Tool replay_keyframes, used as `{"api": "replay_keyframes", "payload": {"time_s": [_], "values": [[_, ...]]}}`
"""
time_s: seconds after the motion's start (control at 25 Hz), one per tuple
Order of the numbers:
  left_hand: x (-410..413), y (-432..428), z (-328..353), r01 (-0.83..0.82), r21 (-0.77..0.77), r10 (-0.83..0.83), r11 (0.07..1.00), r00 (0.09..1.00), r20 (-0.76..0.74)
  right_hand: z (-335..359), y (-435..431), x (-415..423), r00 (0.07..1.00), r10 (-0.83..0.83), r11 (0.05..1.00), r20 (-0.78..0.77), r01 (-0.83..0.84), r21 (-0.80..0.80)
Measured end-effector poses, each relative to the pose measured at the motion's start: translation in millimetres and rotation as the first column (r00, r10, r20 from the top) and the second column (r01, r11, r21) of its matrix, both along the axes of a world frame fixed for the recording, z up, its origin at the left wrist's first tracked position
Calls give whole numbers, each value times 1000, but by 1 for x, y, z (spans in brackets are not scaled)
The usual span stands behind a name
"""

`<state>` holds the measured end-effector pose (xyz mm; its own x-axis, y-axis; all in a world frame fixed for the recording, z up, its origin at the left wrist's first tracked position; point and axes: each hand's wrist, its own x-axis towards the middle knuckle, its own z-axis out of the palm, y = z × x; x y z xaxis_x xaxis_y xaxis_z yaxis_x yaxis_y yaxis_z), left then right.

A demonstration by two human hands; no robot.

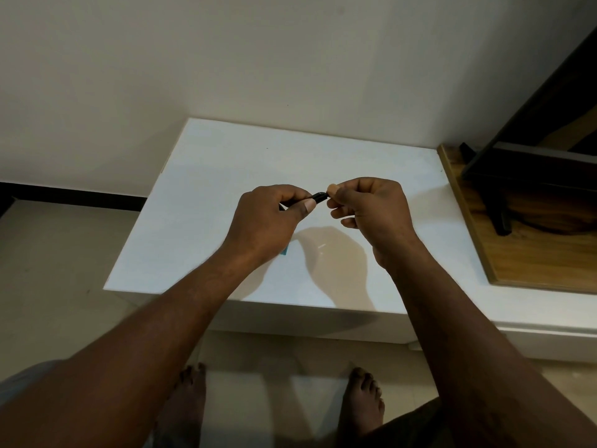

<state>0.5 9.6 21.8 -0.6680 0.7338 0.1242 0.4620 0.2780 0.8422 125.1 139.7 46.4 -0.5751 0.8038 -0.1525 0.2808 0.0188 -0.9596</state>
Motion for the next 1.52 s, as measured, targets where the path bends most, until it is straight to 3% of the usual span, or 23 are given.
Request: {"api": "replay_keyframes", "payload": {"time_s": [0.32, 0.44, 0.6, 0.76, 0.84, 1.24, 1.52], "values": [[-1, 1, -2, -3, 12, 3, 1000, 1000, -5, -1, 3, 1, 1000, -12, 1000, -21, 11, -13], [-6, -1, -4, -68, 4, 68, 998, 998, 14, -1, 18, 6, 993, -95, 993, -67, 90, -74], [-15, -4, -6, -97, -23, 97, 995, 995, 20, -3, 48, 24, 981, -192, 979, 0, 192, 76], [-11, -2, -11, -67, -45, 67, 997, 998, 0, -17, 59, 27, 946, -171, 904, 277, 38, 426], [-10, -3, -12, -58, -64, 57, 996, 998, -9, -24, 62, 26, 911, -192, 853, 366, -30, 521], [-12, -2, -16, -56, -69, 56, 996, 998, -10, -48, 49, 11, 804, -235, 739, 546, -218, 638], [-12, -1, -16, -53, -74, 52, 996, 998, -19, -47, 49, 12, 804, -217, 750, 554, -227, 622]]}}
